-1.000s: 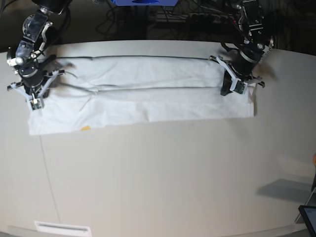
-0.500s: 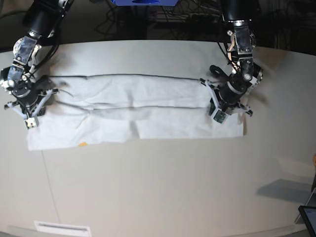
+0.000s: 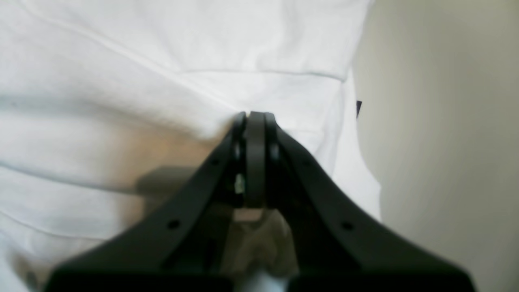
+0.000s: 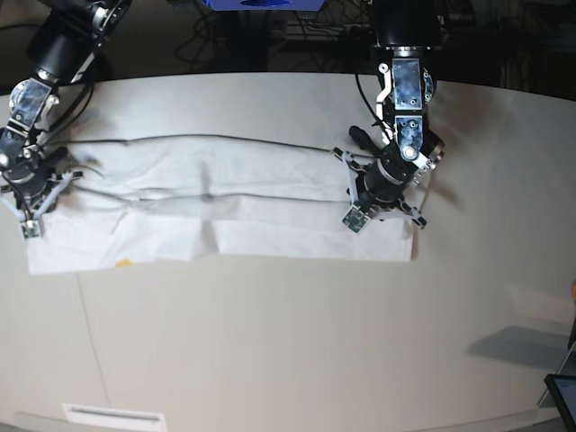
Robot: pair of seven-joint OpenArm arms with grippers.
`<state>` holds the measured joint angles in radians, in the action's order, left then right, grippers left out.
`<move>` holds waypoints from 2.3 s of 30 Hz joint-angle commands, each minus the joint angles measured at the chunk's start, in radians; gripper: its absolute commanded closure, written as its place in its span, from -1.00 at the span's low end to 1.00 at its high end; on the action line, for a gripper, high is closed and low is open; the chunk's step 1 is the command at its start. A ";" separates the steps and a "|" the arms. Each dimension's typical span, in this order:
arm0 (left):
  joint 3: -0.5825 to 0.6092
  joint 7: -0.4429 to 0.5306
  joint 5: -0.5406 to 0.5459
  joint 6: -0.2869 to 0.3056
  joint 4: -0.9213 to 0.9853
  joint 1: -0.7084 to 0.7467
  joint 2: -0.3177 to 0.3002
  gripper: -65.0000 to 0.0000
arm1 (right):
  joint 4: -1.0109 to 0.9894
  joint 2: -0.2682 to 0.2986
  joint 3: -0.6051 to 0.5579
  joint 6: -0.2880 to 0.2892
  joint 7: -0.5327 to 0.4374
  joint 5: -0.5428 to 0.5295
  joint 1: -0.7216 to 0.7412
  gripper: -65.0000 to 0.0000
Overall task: Fold the T-shirt properly
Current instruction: 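Release the shirt with the left gripper and raise it, then grasp the shirt's end with the left gripper and lift it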
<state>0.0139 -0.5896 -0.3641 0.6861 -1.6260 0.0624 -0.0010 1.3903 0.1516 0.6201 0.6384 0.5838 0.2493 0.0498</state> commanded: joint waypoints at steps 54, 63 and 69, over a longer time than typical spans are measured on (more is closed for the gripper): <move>-0.601 -0.330 1.307 0.012 0.026 0.115 -0.267 -0.33 | 0.008 0.036 -0.013 -0.007 0.031 0.020 -0.017 0.99; -0.500 -0.330 1.309 0.012 0.096 0.066 -0.262 -0.33 | 0.004 0.038 -0.012 -0.007 0.032 0.020 -0.017 0.99; -0.492 -0.333 1.312 0.012 0.181 0.030 -0.261 -0.33 | 0.002 0.038 -0.012 -0.007 0.032 0.020 -0.017 0.99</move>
<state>-0.4736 -0.9440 0.9207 0.6891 -1.4277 0.1093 -0.2443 1.3911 0.1818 0.6090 0.6159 0.5922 0.2684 0.0303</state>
